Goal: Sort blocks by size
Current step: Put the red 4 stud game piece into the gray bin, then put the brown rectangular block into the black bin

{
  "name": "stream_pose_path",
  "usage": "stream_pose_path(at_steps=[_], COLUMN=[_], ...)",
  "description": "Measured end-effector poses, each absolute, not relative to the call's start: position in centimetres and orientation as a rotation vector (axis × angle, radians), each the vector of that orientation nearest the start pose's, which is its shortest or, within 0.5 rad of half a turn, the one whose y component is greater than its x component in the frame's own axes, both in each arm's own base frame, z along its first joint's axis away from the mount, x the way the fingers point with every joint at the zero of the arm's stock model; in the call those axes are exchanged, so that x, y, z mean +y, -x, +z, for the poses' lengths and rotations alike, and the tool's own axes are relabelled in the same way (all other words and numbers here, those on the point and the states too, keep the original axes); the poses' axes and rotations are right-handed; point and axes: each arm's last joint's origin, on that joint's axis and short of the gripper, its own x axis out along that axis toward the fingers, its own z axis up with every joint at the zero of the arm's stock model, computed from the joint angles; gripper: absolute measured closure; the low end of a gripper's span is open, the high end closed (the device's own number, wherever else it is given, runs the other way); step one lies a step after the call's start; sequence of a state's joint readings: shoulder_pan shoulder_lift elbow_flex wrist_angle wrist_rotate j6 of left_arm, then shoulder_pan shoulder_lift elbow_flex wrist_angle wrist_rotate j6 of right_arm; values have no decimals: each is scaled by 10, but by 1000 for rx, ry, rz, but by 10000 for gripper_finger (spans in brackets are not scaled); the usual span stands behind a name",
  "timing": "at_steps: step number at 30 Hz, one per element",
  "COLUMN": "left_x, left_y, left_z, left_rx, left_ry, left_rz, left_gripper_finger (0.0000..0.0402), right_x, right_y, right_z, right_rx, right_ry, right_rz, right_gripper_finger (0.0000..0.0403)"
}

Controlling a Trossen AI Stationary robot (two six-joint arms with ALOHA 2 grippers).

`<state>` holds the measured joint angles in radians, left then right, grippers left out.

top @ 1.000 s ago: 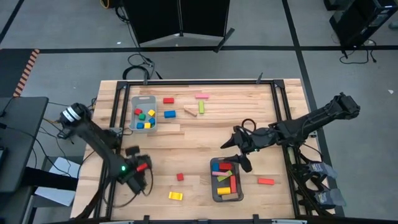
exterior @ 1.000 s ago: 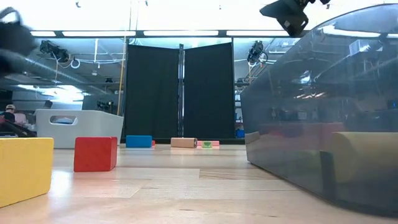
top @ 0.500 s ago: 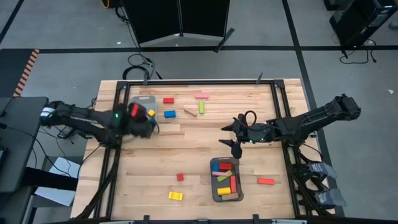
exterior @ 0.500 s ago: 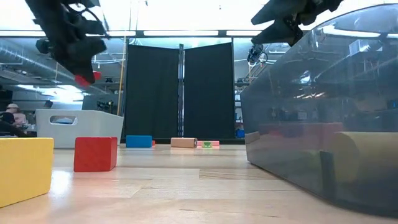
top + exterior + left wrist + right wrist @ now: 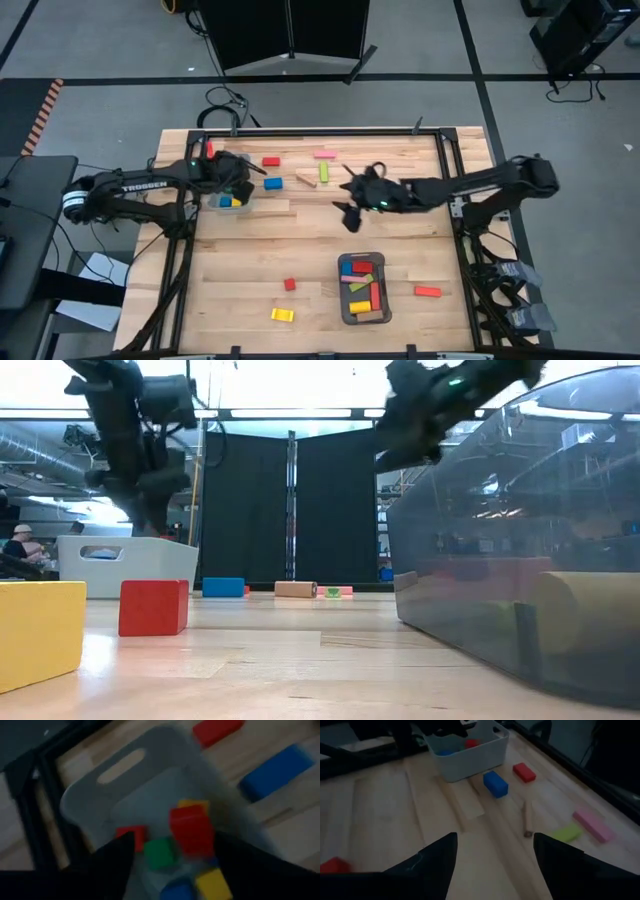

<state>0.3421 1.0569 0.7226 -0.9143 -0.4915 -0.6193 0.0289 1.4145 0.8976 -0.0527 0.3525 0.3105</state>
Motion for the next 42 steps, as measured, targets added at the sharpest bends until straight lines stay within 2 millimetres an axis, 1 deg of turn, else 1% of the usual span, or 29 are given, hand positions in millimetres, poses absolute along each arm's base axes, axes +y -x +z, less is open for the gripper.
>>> stream_pose_path(at_steps=[3, 5, 7, 9, 12, 16, 20, 24, 29, 33, 35, 38, 42], left_x=[73, 72, 70, 67, 59, 47, 36, 28, 19, 15, 13, 12, 12], left_y=[-153, -150, -148, -145, -138, -126, -118, -119, -126, -130, -131, -132, -133], left_z=[220, 222, 227, 235, 248, 264, 277, 285, 289, 286, 283, 279, 278], left_rx=[996, 977, 928, 859, 745, 583, 458, 382, 329, 309, 308, 320, 317], left_ry=[421, 425, 432, 448, 464, 497, 526, 535, 535, 535, 534, 531, 532], left_rz=[1103, 1102, 1090, 1070, 1027, 947, 855, 766, 674, 629, 618, 614, 612], left_gripper_finger=[69, 46, 32, 27, 28, 36, 43, 46, 46, 46, 46, 46, 46], right_x=[-17, -32, -48, -64, -84, -103, -115, -124, -130, -131, -131, -132, -135], right_y=[-332, -353, -372, -390, -410, -430, -444, -455, -465, -471, -473, -473, -471], right_z=[244, 244, 243, 239, 227, 210, 193, 179, 160, 149, 143, 142, 142], right_rx=[552, 608, 686, 767, 888, 991, 1065, 1112, 1172, 1205, 1225, 1222, 1226], right_ry=[-182, -183, -196, -205, -210, -216, -223, -239, -262, -254, -254, -256, -260], right_rz=[-396, -397, -409, -416, -433, -424, -434, -437, -417, -403, -402, -403, -411], right_gripper_finger=[127, 125, 124, 123, 125, 128, 131, 130, 136, 149, 162, 193, 259])
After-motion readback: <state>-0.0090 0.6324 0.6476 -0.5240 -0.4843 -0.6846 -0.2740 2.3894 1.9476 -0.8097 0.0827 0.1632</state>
